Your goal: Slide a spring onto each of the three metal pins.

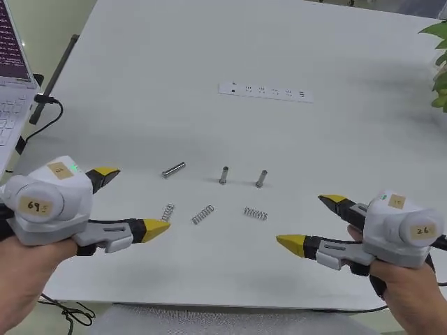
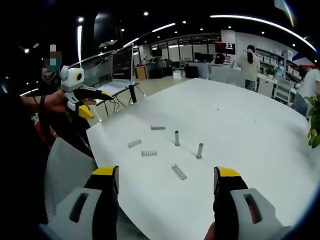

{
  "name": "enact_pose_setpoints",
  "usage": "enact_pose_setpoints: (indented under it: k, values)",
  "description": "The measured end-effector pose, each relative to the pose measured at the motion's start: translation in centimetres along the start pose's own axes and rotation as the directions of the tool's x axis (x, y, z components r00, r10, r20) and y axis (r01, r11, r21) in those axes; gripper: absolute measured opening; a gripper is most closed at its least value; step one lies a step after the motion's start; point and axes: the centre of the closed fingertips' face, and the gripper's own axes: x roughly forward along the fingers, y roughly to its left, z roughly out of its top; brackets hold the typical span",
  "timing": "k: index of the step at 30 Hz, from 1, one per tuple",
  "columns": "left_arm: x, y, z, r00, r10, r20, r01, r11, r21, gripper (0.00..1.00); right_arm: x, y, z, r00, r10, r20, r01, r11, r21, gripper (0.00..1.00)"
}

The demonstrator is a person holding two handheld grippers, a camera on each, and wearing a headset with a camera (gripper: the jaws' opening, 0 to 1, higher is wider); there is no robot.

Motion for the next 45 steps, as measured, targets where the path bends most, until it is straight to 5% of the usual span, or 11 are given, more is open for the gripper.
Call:
enact_pose_setpoints:
  k: [45]
  values:
    - [1.5, 0.2, -0.7, 0.9989, -0.047, 0.008, 0.047, 0.999, 0.02, 0.74, 1.7, 0.7, 0.3, 0.9999, 0.0, -0.012, 0.0, 1.0, -0.007, 0.77]
